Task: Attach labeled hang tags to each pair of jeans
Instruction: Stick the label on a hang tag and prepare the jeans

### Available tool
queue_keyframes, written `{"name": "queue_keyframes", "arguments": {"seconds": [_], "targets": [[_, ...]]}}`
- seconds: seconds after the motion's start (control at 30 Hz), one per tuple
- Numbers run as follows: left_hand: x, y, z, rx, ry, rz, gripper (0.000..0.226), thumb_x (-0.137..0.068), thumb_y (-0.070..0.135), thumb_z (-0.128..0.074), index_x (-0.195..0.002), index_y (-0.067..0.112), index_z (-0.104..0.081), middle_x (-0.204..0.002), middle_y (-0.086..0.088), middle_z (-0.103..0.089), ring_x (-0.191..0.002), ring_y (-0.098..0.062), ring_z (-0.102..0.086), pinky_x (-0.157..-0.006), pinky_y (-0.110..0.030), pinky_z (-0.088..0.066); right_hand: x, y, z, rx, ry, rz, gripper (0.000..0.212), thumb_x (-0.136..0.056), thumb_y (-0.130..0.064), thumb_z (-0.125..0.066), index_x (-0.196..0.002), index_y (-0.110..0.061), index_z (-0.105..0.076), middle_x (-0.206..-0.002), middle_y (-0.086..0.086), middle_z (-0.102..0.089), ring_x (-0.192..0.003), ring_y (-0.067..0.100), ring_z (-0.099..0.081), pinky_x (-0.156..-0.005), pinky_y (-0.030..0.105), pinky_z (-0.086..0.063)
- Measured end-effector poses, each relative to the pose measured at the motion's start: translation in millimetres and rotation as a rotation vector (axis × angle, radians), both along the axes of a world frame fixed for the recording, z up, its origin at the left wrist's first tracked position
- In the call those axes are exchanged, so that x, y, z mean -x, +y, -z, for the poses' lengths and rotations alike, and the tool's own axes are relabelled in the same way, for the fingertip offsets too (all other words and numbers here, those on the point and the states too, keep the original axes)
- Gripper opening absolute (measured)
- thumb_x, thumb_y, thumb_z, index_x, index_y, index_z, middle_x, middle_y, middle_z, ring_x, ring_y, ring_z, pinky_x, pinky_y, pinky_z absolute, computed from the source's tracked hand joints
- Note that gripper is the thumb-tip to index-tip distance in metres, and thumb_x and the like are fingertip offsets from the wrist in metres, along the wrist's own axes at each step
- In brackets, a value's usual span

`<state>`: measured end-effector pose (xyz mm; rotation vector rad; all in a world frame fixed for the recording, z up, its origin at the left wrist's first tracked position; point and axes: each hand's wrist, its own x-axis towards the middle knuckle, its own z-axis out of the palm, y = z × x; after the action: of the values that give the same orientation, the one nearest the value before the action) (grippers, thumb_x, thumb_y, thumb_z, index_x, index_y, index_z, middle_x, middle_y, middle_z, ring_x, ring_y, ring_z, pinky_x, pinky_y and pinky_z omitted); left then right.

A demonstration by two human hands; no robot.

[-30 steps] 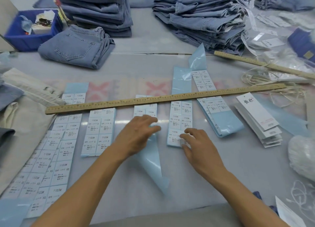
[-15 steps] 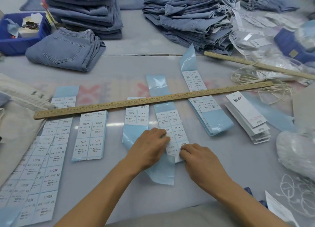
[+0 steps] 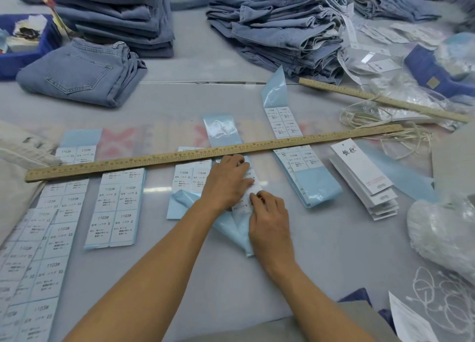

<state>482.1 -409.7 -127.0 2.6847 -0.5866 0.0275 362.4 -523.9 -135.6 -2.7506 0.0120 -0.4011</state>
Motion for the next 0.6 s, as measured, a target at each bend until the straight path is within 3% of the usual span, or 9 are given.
{"name": "queue_keyframes", "arguments": {"seconds": [0.13,0.33,0.6], "targets": [[6.3,0.0,9.3,-0.020,-0.064,0.030,0.038,-0.101,0.039,-0.051,-0.136,0.024,-0.056,-0.139,0.002,-0.049,-0.123,-0.023,-0.044,-0.097,-0.040,-0.033,-1.6,0.4,1.8,0.018,-0.002,0.012,0.046,-0.074,0.002,-0.068,-0.119,-0.004,-0.069,-0.120,0.015,-0.066,-0.105,0.035,-0.061,-0.086,0.042,-0.054],[11.2,-3.7,1.2,0.105,-0.166,0.029,0.022,-0.098,0.016,-0.061,-0.119,0.013,-0.067,-0.116,-0.004,-0.065,-0.108,-0.029,-0.057,-0.089,-0.043,-0.042,-2.0,1.2,-2.5,0.065,0.001,0.009,0.041,-0.075,0.000,-0.066,-0.115,-0.004,-0.068,-0.115,0.014,-0.065,-0.097,0.034,-0.060,-0.079,0.045,-0.054],[10.3,-3.2,3.2,-0.012,-0.331,0.122,0.030,-0.089,0.007,-0.071,-0.119,0.007,-0.069,-0.102,-0.010,-0.072,-0.092,-0.034,-0.066,-0.076,-0.045,-0.051,-2.6,1.9,0.0,0.075,0.020,0.025,0.040,-0.077,-0.004,-0.063,-0.117,-0.007,-0.067,-0.123,0.015,-0.063,-0.101,0.034,-0.060,-0.082,0.045,-0.053]]}}
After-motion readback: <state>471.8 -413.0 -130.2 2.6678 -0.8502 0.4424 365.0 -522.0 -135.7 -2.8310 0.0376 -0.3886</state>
